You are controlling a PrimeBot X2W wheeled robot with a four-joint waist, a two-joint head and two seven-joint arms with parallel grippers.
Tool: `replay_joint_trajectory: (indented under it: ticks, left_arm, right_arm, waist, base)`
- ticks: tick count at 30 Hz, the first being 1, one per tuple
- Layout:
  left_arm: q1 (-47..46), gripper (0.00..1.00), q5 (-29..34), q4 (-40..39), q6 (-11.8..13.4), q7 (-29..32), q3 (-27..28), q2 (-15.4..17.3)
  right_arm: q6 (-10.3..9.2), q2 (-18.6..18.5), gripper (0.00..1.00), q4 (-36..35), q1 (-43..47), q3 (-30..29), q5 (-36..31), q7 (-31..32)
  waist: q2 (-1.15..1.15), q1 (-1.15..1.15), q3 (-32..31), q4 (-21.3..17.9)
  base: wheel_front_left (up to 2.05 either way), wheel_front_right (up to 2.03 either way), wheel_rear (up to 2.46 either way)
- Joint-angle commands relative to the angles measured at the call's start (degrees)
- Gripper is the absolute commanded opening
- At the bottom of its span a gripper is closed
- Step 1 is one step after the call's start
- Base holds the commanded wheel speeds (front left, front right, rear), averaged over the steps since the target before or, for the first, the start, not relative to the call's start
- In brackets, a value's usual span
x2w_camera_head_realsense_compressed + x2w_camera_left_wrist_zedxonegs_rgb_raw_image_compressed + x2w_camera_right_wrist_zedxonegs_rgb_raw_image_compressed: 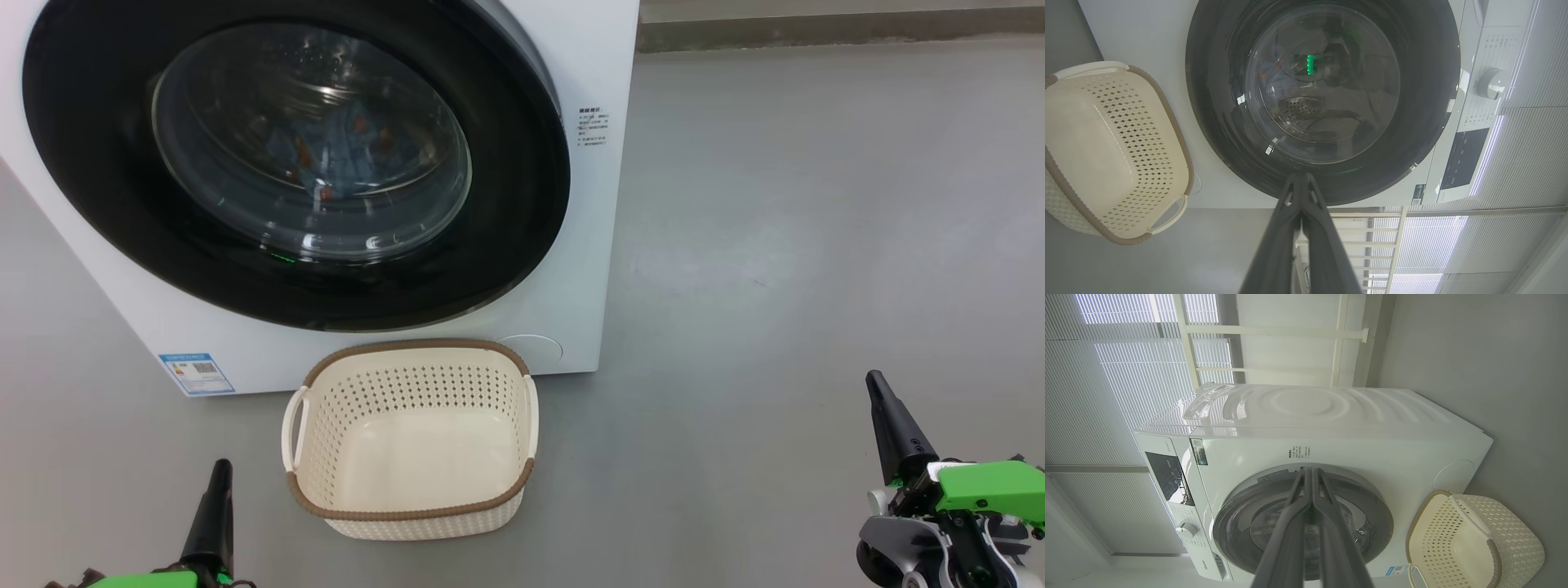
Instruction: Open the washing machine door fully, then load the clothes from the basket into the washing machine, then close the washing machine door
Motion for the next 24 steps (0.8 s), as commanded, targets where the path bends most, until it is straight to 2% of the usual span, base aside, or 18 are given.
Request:
replay_joint_trajectory:
  ticks: [1, 24]
  left_arm:
    - [-2.63, 0.00, -0.45, -1.77, 0.01, 0.41, 1.87, 0.50]
    - [-2.63, 0.00, -0.45, -1.78, 0.01, 0.40, 1.87, 0.50]
  right_arm:
    - [0.10, -0.49, 0.00, -1.74, -0.32, 1.03, 0.04, 0.46]
    - [0.10, -0.48, 0.00, -1.74, -0.32, 1.03, 0.04, 0.47]
  waist:
    - [0.00, 0.00, 0.00, 0.00]
    - [0.00, 0.00, 0.00, 0.00]
  base:
    - [0.00, 0.00, 0.00]
    - [0.00, 0.00, 0.00]
